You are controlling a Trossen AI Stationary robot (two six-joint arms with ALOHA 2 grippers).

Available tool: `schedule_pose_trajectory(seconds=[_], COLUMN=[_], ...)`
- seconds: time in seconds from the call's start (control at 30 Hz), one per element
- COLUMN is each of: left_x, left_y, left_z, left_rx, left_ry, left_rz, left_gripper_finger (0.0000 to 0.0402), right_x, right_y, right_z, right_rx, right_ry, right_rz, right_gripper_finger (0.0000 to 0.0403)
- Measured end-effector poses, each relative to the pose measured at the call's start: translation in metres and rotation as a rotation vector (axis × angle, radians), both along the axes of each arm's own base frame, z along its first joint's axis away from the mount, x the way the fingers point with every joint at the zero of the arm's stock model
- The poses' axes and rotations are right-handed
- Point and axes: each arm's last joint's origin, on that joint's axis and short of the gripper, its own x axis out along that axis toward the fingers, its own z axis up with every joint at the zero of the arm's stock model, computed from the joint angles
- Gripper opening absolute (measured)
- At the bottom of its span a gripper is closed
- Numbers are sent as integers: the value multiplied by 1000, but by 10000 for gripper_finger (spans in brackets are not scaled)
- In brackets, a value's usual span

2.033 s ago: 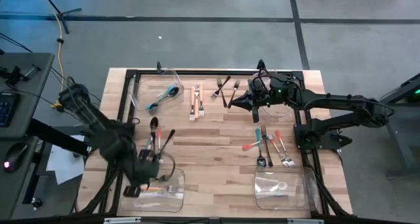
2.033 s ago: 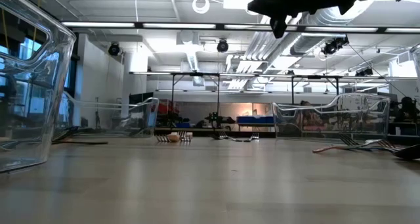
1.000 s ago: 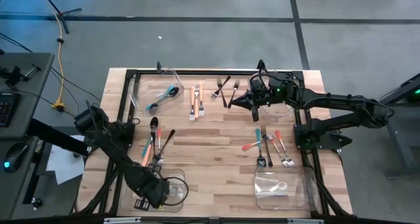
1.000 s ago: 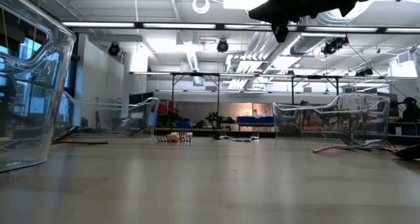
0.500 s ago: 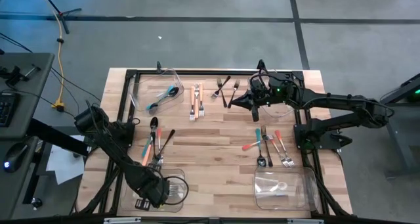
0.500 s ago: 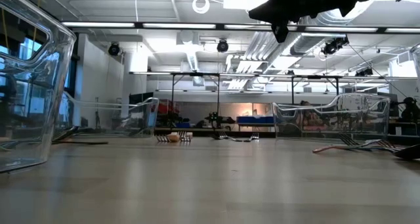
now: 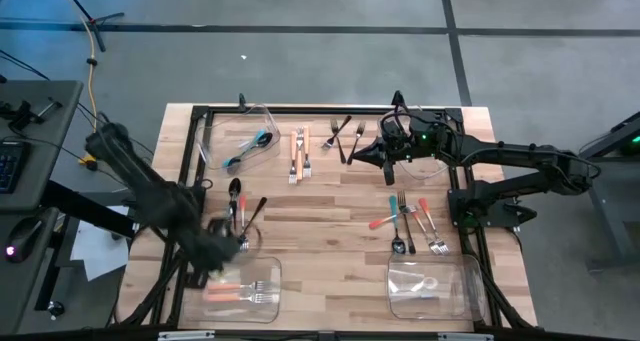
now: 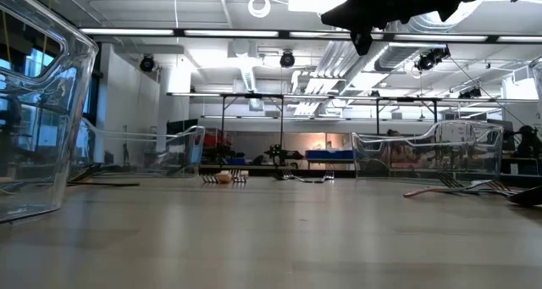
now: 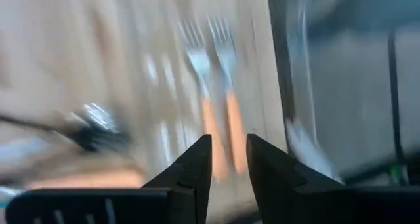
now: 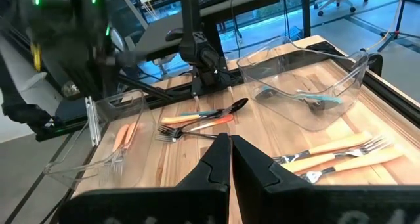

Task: Sort silverware by color (type)
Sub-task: Put the orange fork into the top right transparent bin

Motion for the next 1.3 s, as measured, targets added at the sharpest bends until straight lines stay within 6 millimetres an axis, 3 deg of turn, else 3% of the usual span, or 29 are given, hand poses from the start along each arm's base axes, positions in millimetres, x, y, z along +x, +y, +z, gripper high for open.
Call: schedule_pose_trajectory(seconds=[0.23,0.33,0.47,0.57,0.77,0.87,1.03,1.3], left_x=[-8,-6,0,9,39,57,78,87], left_y=[74,99,123,136,159,168,177,179], left_z=[48,59,66,61,23,4,-6,-15], left_rx=[261,388,375,288,97,61,41,-15], left_ry=[-521,-636,-820,-995,-1199,-1208,-1240,-1196], left_rz=[382,487,528,531,529,533,517,520], left_gripper_finger=[76,76,76,76,76,76,76,76], right_x=[0,0,0,0,1,1,2,2], right_y=[0,1,1,1,1,0,0,1], right_z=[-1,-1,0,0,2,5,9,9], right_rx=[10,19,32,34,28,17,-4,-27], right_ry=[7,7,6,6,-15,-48,-87,-94], right_rz=[-2,-1,-4,-4,-4,-3,-1,15], right_gripper_finger=[0,0,0,0,0,0,0,0])
